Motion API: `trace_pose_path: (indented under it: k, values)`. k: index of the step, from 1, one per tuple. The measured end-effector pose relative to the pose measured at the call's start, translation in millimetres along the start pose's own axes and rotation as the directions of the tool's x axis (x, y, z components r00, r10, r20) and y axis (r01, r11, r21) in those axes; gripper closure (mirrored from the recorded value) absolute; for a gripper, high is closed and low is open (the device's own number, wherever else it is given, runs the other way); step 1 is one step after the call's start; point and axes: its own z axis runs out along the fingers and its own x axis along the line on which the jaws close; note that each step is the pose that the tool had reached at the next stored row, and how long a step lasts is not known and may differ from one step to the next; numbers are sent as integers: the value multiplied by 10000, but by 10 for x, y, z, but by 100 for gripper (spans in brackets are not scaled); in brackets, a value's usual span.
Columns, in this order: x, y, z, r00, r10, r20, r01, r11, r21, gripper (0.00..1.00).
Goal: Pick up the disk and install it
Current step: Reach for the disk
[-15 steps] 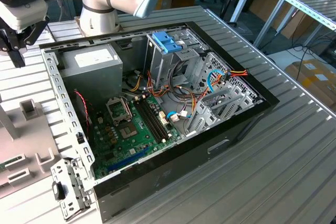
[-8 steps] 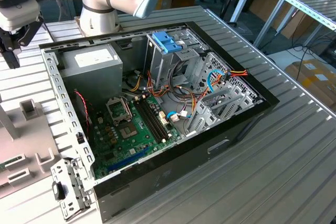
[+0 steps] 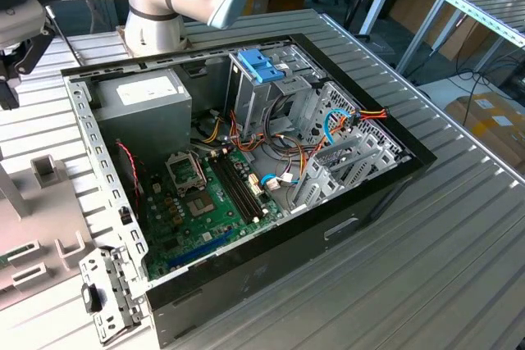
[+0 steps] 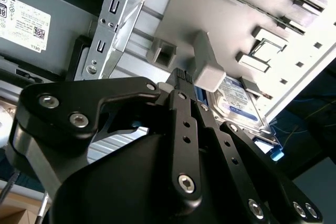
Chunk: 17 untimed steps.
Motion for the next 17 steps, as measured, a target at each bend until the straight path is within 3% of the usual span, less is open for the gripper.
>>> trace_pose_path:
  k: [17]
  values:
    - [200,-15,-6,10000,0,1,0,10000,0,89]
